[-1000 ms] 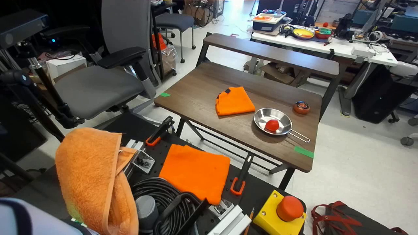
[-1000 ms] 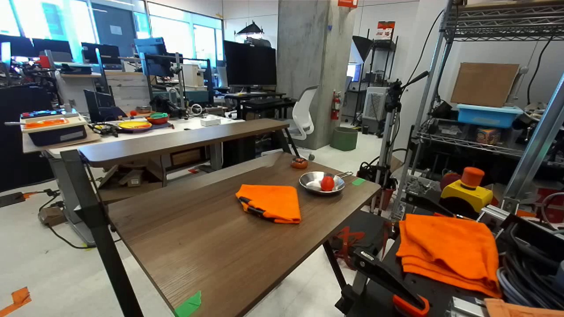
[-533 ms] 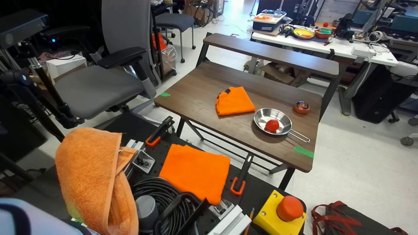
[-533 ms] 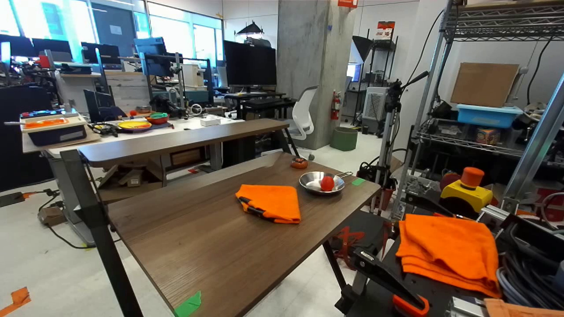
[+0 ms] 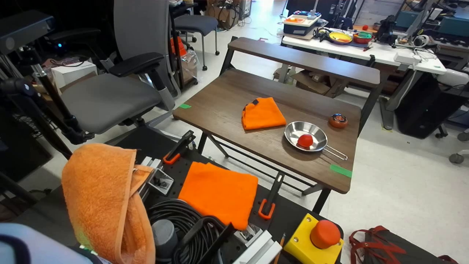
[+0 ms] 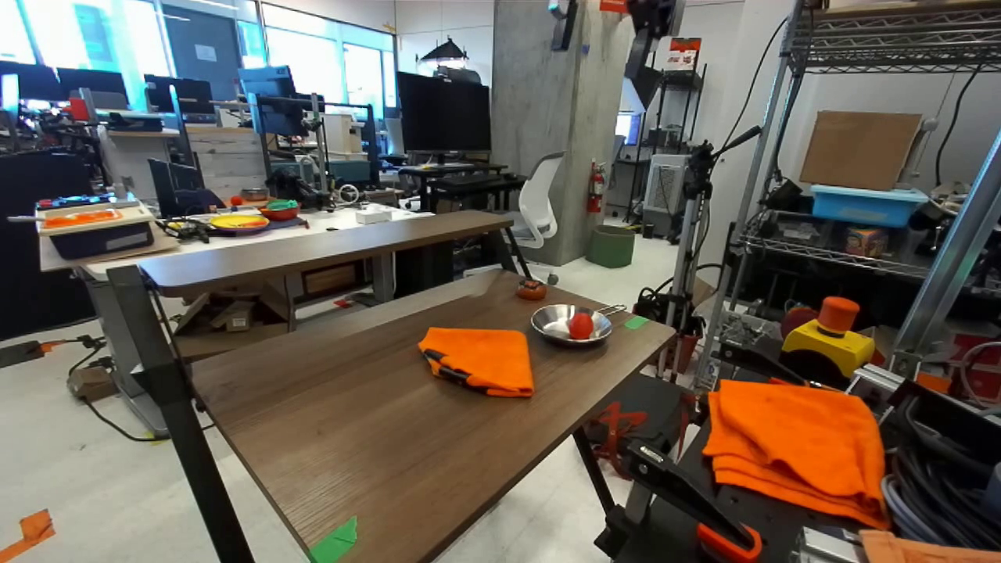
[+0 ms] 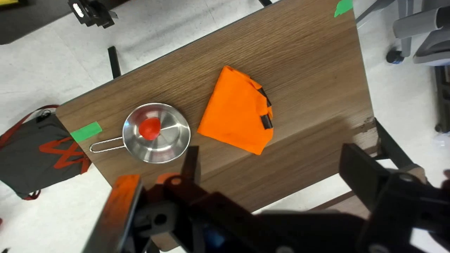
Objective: Slide the orange cloth on the table to the left
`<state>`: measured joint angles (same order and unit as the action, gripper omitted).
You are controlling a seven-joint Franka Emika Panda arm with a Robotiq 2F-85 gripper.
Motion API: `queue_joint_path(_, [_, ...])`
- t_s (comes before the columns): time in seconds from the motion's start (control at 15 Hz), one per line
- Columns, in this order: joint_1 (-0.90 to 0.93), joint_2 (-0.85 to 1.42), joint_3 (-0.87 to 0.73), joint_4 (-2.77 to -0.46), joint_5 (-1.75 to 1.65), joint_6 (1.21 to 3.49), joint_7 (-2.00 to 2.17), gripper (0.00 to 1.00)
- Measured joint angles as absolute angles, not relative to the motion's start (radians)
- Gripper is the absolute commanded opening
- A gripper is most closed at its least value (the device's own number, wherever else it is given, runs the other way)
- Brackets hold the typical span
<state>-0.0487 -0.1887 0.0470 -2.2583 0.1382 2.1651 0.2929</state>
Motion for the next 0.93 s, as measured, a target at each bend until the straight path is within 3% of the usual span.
queue_joint_path(0.93, [-0.012, 0.372, -0.014, -2.007, 0.022, 2.304, 0.441, 1.0])
